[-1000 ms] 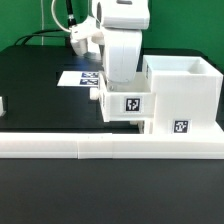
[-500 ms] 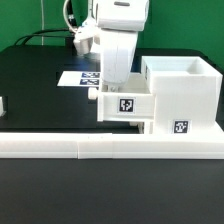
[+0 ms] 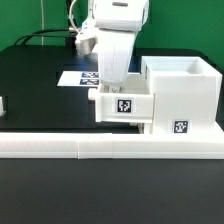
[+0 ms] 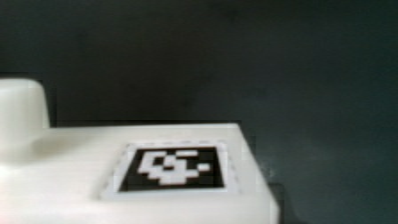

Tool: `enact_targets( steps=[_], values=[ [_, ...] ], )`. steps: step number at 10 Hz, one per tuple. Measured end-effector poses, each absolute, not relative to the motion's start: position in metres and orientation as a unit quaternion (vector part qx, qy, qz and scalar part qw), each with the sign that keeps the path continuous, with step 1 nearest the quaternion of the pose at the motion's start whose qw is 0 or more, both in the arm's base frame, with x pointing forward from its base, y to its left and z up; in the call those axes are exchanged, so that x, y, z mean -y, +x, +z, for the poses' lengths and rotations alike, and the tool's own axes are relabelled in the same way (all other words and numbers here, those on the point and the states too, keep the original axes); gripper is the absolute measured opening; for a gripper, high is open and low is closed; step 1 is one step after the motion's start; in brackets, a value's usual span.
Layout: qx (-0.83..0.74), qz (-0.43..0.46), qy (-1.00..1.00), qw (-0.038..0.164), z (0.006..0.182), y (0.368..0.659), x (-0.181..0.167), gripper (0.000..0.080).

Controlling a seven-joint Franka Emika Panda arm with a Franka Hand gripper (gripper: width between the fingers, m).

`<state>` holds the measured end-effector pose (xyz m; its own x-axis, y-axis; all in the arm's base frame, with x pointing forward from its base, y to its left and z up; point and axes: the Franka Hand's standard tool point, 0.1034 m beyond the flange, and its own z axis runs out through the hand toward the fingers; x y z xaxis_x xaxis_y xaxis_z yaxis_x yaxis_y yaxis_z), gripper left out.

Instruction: Assemble drawer

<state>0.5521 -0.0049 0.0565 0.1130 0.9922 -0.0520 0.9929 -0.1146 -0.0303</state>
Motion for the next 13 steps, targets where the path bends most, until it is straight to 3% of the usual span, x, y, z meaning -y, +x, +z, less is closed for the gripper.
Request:
enact_targets(
  steps=[11,13],
  values=[
    [-0.720,-0.035,0.693,0.014,0.056,0.552,0.007,0.0042],
    [-0.743,-0.029,0.668,0.024,0.054,0.555,0.002,0.0044]
  ],
)
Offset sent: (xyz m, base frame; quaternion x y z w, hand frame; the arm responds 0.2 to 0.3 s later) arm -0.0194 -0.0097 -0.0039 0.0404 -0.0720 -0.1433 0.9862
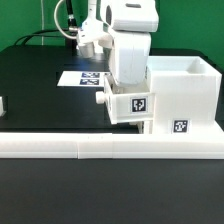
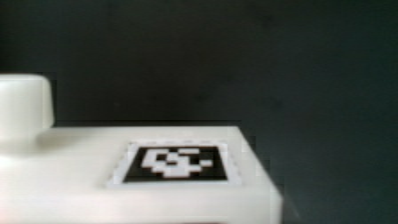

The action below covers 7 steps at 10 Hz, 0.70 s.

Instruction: Assemble drawer

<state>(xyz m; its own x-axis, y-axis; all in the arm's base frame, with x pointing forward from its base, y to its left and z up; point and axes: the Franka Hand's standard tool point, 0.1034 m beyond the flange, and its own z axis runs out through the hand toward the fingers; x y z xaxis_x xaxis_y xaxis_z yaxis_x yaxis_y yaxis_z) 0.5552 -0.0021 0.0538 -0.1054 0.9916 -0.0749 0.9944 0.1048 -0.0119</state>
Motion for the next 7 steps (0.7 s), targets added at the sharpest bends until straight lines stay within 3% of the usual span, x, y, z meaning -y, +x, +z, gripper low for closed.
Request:
enact_targets(
  steps=[2,3,4,5,6,7],
  values=[
    [-0.738,-0.025,0.674,0.028,0.054,0.556,0.002,0.0044],
    [-0.737,-0.025,0.675,0.028,0.054,0.556,0.003,0.0124],
    [-0.737,-0.025,0.675,0.028,0.054,0.556,0.003,0.0124],
    [-0.732,-0.025,0.680,0.027,0.055,0.557,0.003,0.0276],
    [-0.722,-0.024,0.691,0.030,0.061,0.560,0.003,0.0276],
    [-0.722,-0.023,0.691,0.032,0.064,0.562,0.002,0.0460]
  ],
)
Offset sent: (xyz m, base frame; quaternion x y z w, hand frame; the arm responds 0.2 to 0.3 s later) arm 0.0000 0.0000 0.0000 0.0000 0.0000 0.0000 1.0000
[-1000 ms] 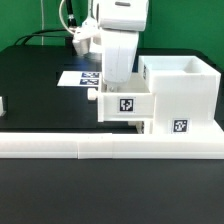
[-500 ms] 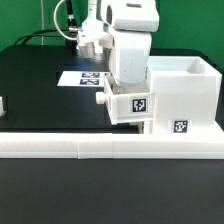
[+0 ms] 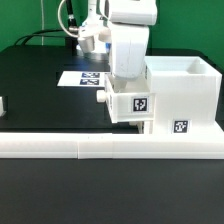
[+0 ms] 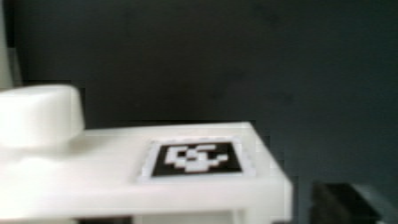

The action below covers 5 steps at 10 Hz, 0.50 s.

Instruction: Assemble drawer

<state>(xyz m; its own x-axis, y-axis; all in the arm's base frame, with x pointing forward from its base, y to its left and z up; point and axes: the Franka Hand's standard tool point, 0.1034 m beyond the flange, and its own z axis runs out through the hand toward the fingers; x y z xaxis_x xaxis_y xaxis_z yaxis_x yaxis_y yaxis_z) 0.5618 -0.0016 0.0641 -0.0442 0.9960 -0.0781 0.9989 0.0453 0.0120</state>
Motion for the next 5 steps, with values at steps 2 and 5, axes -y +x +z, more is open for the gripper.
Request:
enact_targets(
  steps=[2,5],
  values=[
    [-0.722,-0.029,0.691,0.033,0.072,0.563,0.004,0.0635],
    [-0.731,-0.040,0.680,0.039,0.100,0.565,0.020,0.0648]
  ],
)
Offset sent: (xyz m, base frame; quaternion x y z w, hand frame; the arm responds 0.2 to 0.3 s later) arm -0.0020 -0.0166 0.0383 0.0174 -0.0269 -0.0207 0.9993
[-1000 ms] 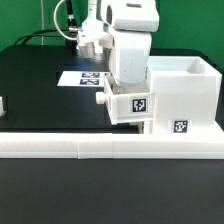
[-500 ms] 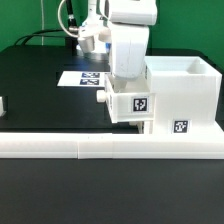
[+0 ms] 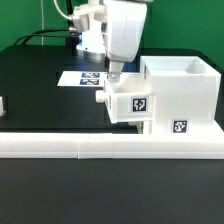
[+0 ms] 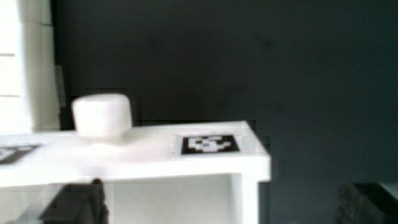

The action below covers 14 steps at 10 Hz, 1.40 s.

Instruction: Assemble drawer

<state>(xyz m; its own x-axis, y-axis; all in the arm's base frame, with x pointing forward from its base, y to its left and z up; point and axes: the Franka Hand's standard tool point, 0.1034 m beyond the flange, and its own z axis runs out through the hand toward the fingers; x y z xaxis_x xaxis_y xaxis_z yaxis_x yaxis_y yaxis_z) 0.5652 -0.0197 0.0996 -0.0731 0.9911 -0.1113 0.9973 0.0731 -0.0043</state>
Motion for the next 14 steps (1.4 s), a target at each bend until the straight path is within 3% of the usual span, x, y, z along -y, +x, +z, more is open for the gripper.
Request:
enact_targets(
  steps=[3,5,6,8,10,12,14],
  values=[
    [-0.759,-0.054,0.647,0.040,0.125,0.570,0.062,0.0648],
    [-0.761,-0.052,0.645,0.036,0.122,0.569,0.063,0.0648],
    [-0.764,-0.039,0.644,0.020,0.120,0.568,0.069,0.0648],
    [-0.790,-0.017,0.613,-0.032,0.098,0.566,0.085,0.0648],
    [-0.798,-0.009,0.599,-0.069,0.078,0.560,0.087,0.0648],
    [-0.790,-0.010,0.608,-0.081,0.062,0.558,0.077,0.0648],
    [-0.780,-0.010,0.620,-0.084,0.061,0.559,0.060,0.0648]
  ],
)
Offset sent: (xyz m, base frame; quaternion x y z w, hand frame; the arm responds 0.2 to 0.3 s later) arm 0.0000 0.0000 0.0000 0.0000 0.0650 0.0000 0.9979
